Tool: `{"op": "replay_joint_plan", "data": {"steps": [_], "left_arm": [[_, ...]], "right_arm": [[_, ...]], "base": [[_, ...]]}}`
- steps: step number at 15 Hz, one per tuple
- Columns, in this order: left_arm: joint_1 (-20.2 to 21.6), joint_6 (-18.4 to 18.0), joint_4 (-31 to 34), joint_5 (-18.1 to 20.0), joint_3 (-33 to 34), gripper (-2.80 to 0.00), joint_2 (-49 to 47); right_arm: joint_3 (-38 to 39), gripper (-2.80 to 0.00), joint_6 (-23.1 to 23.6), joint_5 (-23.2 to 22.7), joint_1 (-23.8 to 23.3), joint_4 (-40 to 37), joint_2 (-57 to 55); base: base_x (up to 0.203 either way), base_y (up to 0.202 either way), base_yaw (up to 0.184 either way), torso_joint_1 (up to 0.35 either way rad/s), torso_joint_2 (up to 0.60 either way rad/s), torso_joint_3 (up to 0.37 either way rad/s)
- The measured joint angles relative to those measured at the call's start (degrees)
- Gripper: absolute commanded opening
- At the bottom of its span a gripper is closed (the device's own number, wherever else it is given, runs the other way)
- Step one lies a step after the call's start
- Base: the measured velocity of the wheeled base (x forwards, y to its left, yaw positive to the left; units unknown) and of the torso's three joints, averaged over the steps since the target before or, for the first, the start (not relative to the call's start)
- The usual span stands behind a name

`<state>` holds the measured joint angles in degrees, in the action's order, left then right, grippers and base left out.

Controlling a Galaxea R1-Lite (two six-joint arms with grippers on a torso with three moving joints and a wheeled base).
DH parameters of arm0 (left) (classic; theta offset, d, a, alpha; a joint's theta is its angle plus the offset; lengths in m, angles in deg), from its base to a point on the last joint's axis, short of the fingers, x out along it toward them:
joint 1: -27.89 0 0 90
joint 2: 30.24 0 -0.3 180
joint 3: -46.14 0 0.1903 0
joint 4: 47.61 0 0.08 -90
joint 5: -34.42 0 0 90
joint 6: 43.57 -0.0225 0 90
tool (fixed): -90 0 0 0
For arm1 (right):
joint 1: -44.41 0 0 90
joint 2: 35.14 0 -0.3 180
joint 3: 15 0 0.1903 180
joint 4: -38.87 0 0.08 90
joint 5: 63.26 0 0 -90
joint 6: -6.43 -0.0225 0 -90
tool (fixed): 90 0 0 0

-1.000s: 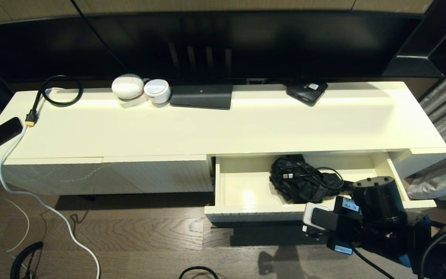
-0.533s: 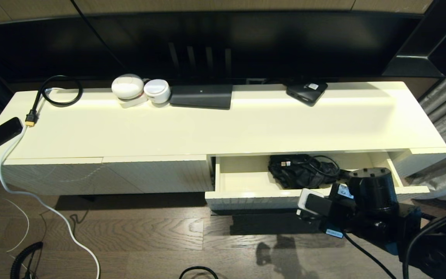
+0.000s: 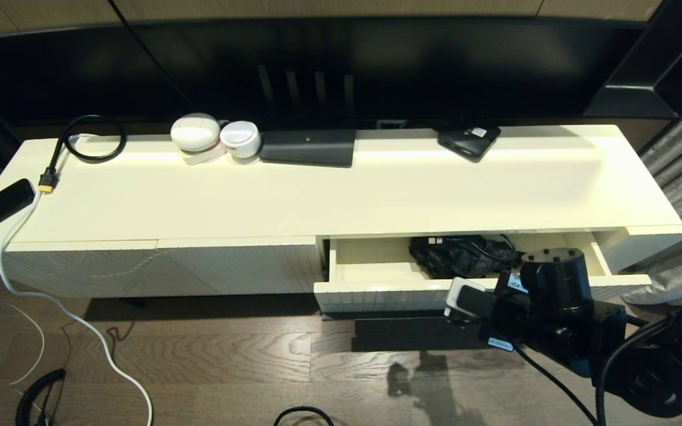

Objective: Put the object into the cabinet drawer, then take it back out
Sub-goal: Close the drawer

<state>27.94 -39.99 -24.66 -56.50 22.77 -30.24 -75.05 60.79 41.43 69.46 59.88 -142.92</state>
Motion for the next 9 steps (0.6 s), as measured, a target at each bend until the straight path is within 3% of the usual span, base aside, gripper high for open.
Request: {"op": "replay_joint_plan", "data": {"steps": [9], "left_arm": [[-0.02, -0.01, -0.02, 0.00, 0.00, -2.80, 0.00]], "right_arm": [[-3.26, -2.80, 0.10, 3.03, -0.02, 2.29, -1.81]], "base": [[0.000, 0.000, 0.000, 0.000, 0.00, 0.000]]}}
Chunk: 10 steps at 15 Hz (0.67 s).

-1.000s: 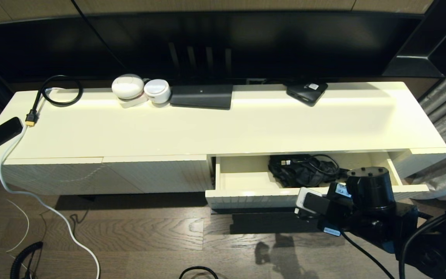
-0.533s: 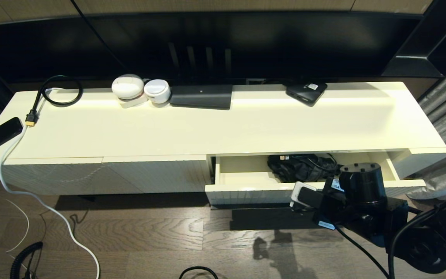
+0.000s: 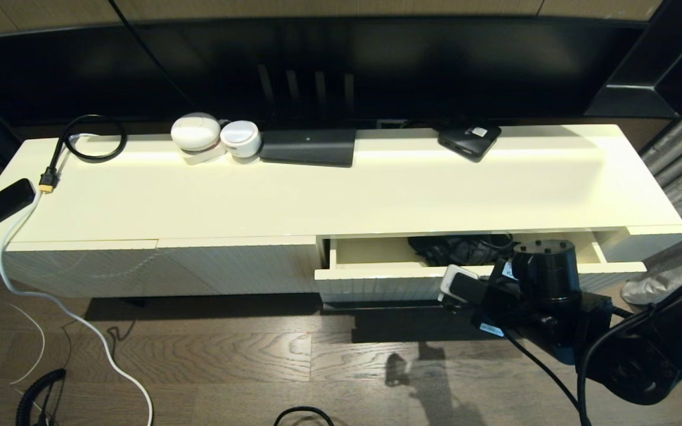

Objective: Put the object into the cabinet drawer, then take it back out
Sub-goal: Close the drawer

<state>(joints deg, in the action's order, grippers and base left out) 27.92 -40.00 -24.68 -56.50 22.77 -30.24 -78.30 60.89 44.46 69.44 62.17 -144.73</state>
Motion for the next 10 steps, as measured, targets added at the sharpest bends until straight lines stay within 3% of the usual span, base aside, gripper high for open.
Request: {"op": "replay_joint_plan", "data": {"steps": [10], "left_arm": [[0.00, 0.01, 0.02, -0.01, 0.00, -2.80, 0.00]], "right_arm": [[0.21, -2.80, 0.00, 2.86, 0.82, -0.96, 2.22]], "base": [[0.000, 0.000, 0.000, 0.000, 0.00, 0.000]]}}
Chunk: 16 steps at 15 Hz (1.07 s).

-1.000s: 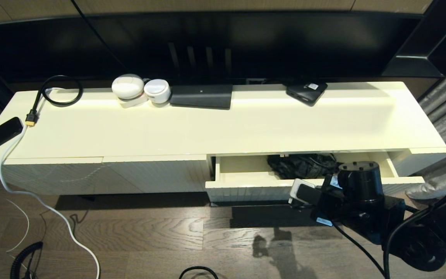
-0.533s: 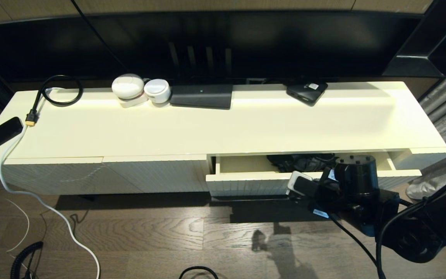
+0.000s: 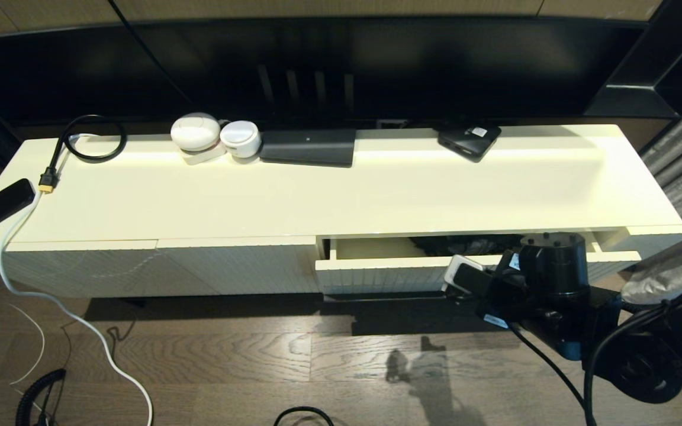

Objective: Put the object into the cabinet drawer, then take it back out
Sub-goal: Close the drawer

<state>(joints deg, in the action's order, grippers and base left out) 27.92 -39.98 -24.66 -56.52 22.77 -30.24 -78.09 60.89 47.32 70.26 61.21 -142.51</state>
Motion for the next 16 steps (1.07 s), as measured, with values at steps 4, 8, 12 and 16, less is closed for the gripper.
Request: {"op": "replay_joint_plan", "data": {"steps": [4, 8, 12, 16], "left_arm": [[0.00, -0.03, 0.00, 0.00, 0.00, -2.80, 0.00], [0.00, -0.02, 0.00, 0.00, 0.00, -2.80, 0.00], [0.00, -0.04, 0.00, 0.00, 0.00, -2.80, 0.00], [0.02, -0.01, 0.00, 0.00, 0.00, -2.80, 0.00]], "right_arm": [[5.46, -2.80, -0.11, -0.33, 0.47, -6.18, 5.51], [9.56, -2.80, -0.83, -0.35, 0.05, -1.20, 5.50], [8.82, -2.80, -2.22, 0.23, -0.27, 10.90, -0.38], [7.72, -2.80, -2.56, 0.34, -0.66, 15.89, -4.49]], "base": [[0.000, 0.000, 0.000, 0.000, 0.00, 0.000], [0.000, 0.000, 0.000, 0.000, 0.00, 0.000], [0.000, 0.000, 0.000, 0.000, 0.00, 0.000], [0.000, 0.000, 0.000, 0.000, 0.00, 0.000]]}}
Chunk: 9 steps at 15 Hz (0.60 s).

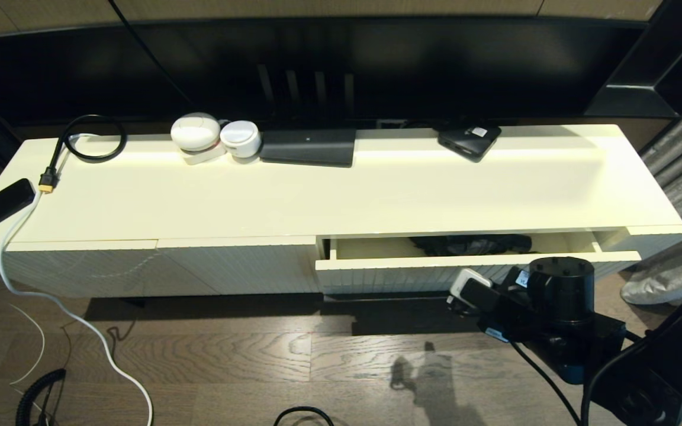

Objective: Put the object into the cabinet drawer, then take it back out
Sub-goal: Close the drawer

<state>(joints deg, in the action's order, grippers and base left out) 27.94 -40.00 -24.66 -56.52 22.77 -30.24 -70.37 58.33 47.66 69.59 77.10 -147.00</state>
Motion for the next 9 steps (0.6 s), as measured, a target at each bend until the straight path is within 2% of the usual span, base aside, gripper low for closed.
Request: {"op": "replay_joint_plan", "data": {"steps": [4, 9], "left_arm": [[0.00, -0.01, -0.01, 0.00, 0.00, -2.80, 0.00], [-0.02, 0.00, 0.00, 0.00, 0.00, -2.80, 0.00]], "right_arm": [[-1.06, -2.80, -0.08, 1.43, -0.63, 7.53, -4.37], [-3.94, -2.80, -0.08, 1.62, -0.86, 10.05, -7.55]], "base": [[0.000, 0.000, 0.000, 0.000, 0.00, 0.000], [0.000, 0.000, 0.000, 0.000, 0.00, 0.000]]}}
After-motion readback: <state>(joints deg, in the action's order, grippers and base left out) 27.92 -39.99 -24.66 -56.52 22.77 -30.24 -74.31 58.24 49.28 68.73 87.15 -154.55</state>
